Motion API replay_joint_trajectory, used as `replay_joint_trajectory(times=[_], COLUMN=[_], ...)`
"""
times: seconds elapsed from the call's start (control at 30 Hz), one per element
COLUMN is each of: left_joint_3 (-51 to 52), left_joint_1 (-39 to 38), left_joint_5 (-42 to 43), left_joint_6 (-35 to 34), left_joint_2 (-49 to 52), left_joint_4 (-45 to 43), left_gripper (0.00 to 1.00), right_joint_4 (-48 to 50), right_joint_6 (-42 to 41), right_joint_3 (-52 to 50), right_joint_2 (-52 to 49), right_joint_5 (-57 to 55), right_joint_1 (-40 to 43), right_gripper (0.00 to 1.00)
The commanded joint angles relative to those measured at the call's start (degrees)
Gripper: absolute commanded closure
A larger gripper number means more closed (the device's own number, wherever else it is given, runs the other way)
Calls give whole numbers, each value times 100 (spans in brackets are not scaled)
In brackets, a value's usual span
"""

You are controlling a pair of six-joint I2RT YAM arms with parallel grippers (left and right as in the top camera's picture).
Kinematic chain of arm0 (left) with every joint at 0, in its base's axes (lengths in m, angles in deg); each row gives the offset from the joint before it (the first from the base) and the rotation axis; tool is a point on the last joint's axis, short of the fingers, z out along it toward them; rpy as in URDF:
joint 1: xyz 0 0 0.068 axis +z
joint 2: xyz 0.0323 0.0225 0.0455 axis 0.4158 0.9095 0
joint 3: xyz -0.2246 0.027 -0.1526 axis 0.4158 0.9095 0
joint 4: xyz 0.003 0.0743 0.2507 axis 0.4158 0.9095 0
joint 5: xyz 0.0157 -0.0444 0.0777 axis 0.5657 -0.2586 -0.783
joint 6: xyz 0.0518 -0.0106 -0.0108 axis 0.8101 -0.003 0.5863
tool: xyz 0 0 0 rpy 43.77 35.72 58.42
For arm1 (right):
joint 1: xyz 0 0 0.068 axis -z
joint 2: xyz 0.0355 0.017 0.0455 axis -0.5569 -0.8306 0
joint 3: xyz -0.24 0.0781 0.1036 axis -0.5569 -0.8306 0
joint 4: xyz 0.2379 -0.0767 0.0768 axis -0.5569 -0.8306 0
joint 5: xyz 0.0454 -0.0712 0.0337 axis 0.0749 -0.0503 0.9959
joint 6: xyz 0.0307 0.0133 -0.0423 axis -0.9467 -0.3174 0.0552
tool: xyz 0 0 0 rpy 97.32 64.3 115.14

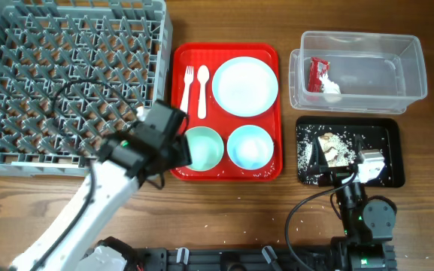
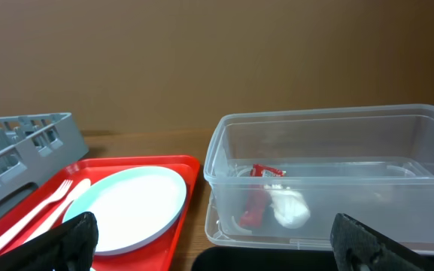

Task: Sort waste into correct bins and load items into the dishwasher rack
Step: 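Grasp the green bowl on the red tray with the left gripper, then place the green bowl upright-tilted into the grey rack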

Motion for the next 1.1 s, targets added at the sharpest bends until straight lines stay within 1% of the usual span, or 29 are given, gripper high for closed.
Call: replay_joint_trajectory(times=[0.0, 0.03, 0.1, 0.13, 0.2, 0.27, 0.3, 0.33, 0.37, 0.4, 0.47, 0.5, 0.57, 0.6, 0.63, 0.67, 0.73, 0.8, 0.83, 0.87, 0.97, 1.07], left_joint_3=[203, 203, 203, 203, 205, 221, 223, 223, 219, 201, -243, -616, -1392, -1818, -2057, -2116, -2114, -2111, -2111, -2107, -2096, -2096], left_joint_1=[-98, -98, -98, -98, -98, -98, -98, -98, -96, -92, -92, -92, -92, -92, -92, -92, -79, 28, 107, 262, 844, 852], left_joint_5=[22, 22, 22, -2, -192, -216, -214, -216, -216, -214, -251, -496, -1665, -2490, -3274, -4118, -5949, -6988, -7208, -7222, -7451, -7414], left_joint_6=[74, 74, 76, 76, 79, 101, 138, 267, 369, 400, 402, 400, 409, 817, 1047, 1257, 1300, 1305, 1305, 1303, 1296, 1298], left_joint_2=[975, 1231, 1674, 1884, 2135, 2295, 2328, 2334, 2332, 2282, 1921, 1687, 1342, 1261, 1259, 1259, 1318, 1445, 1510, 1661, 2511, 2990], left_joint_4=[-588, -767, -984, -1099, -1235, -1250, -1252, -1252, -1250, -1215, -732, -376, 398, 688, 796, 772, 610, 243, 181, 186, 22, -105], left_gripper=[43, 46, 48, 51, 58, 62, 70, 81, 94, 96, 96, 96, 96, 96, 96, 96, 96, 96, 96, 96, 96, 96], right_joint_4=[11, 11, 11, 11, 11, 11, 11, 11, 11, 11, 11, 11, 11, 11, 11, 11, 11, 11, 11, 11, 11, 11], right_joint_6=[-85, -85, -85, -85, -87, -87, -85, -85, -85, -85, -85, -83, -85, -85, -87, -87, -87, -85, -85, -85, -85, -87], right_joint_3=[-7, -7, -7, -7, -7, -7, -7, -7, -7, -7, -7, -7, -7, -7, -7, -7, -7, -7, -7, -7, -7, -7], right_joint_2=[-2, -2, -2, -2, -2, -2, -2, -2, -2, -2, -2, -2, -2, -2, -2, -2, -2, -2, -2, -2, -2, -2], right_joint_5=[81, 81, 81, 81, 81, 81, 81, 81, 81, 81, 81, 81, 81, 81, 81, 81, 81, 81, 81, 81, 81, 81], right_joint_1=[24, 24, 24, 24, 24, 24, 24, 24, 24, 24, 24, 24, 24, 24, 24, 24, 24, 24, 24, 24, 24, 24], right_gripper=[0, 0, 0, 0, 0, 0, 0, 0, 0, 1, 0, 0, 0, 0, 0, 0, 0, 0, 0, 0, 0, 0])
